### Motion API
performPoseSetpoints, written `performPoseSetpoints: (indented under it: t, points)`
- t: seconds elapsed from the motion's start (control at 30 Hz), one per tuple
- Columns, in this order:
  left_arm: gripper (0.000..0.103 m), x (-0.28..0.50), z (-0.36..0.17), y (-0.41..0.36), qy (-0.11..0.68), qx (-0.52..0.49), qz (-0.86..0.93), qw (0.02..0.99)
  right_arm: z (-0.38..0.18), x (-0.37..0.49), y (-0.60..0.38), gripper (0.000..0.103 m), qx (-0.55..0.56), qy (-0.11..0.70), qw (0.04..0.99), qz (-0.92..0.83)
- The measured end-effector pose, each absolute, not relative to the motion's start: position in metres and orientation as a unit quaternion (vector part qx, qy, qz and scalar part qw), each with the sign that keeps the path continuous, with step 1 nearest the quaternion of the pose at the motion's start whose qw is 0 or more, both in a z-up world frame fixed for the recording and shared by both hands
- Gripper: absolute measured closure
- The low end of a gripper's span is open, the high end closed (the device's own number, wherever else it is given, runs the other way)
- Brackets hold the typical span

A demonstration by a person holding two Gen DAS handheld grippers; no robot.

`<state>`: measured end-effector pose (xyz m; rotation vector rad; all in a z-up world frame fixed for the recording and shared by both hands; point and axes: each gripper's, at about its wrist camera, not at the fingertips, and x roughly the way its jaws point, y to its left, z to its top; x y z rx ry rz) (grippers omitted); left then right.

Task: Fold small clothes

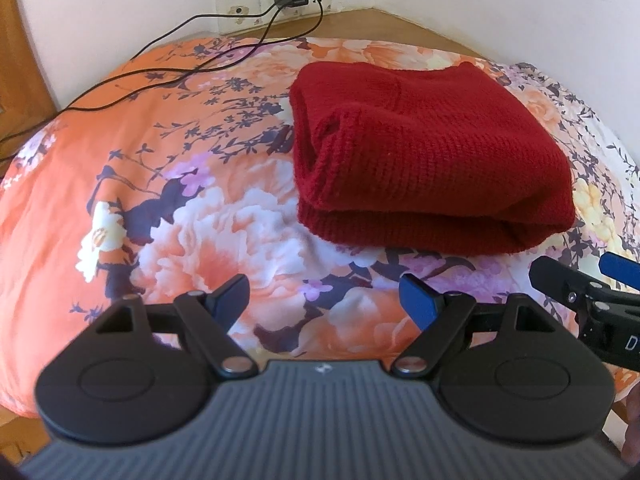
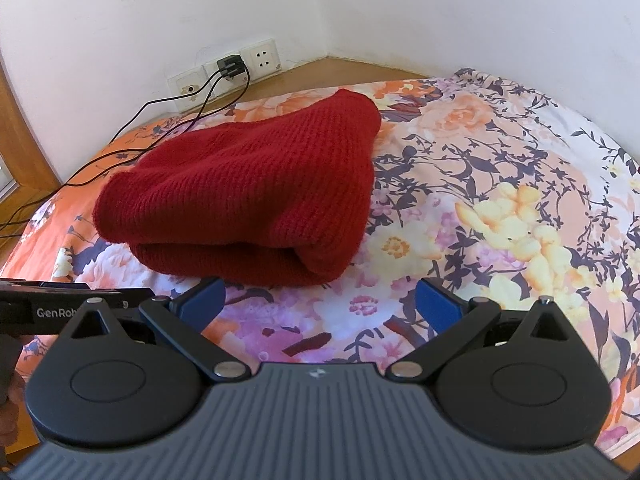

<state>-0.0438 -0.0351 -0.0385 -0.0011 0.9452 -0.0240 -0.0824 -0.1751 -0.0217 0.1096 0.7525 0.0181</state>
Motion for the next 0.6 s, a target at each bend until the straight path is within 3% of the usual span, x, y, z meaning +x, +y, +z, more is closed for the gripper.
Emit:
performPoseSetpoints:
  t: [0.6]
  points:
    - [0.020,-0.0422,-0.0390,-0.0411,0.450,0.009,-0.018,0.893,-0.0226,-0.0790,-0.1759,0.000,0.052,0.369,0.928,0.011]
